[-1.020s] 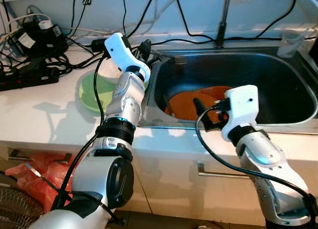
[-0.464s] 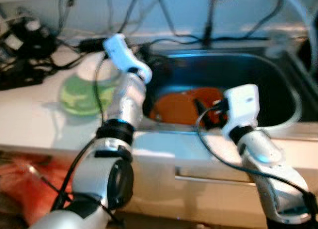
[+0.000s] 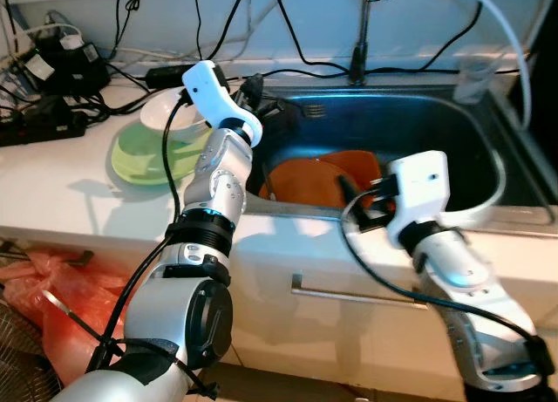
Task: Kitchen organization
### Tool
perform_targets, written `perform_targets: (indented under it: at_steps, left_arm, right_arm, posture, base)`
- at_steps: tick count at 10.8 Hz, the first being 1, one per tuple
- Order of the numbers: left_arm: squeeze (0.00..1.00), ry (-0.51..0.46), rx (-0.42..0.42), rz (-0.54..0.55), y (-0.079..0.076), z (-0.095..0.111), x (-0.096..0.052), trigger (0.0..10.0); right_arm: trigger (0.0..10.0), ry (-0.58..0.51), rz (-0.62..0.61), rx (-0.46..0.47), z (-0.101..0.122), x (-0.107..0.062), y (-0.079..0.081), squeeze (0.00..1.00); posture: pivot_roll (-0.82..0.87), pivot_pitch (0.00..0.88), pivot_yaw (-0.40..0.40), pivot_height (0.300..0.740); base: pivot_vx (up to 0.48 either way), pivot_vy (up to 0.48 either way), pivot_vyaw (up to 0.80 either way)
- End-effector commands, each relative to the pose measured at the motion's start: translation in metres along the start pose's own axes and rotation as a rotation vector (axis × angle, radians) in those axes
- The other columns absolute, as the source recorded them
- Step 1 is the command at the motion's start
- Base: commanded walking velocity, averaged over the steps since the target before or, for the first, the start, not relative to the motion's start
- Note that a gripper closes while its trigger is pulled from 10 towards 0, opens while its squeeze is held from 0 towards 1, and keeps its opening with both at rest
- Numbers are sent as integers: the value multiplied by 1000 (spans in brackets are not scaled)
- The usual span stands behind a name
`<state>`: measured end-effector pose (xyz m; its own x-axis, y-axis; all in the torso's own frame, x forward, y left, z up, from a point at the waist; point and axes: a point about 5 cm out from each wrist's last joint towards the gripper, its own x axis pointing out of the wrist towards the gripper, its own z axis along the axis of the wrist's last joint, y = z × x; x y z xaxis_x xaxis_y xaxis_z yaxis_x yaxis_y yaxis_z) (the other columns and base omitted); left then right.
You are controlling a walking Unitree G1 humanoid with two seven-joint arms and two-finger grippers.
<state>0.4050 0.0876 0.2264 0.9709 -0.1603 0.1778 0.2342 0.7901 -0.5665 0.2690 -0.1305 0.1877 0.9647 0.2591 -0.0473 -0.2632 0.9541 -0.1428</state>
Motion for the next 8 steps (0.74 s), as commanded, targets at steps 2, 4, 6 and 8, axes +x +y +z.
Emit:
perform_targets:
  at_steps: [2, 4, 6, 8]
  left_arm:
    - [0, -8, 2, 18, 4, 4, -1, 706]
    - [0, 91, -3, 50, 13, -11, -2, 3373]
    - [0, 205, -1, 90, 24, -32, -6, 8275]
    - [0, 280, 1, 92, 26, -48, -10, 10000]
  right_arm:
    - [10000, -10, 10, -3, 2, 0, 2, 0]
    - [10000, -5, 14, 1, 2, -2, 4, 0]
    - [10000, 42, 21, 3, 0, -8, 6, 0]
    - [10000, 119, 66, 14, -9, -20, 12, 0]
  posture:
    - [-229, 0, 120, 740]
    - [-234, 0, 121, 740]
    - [-242, 0, 122, 740]
    - [-276, 0, 132, 740]
  base:
    - [0, 0, 0]
    - [0, 0, 0]
    - [0, 0, 0]
    - [0, 0, 0]
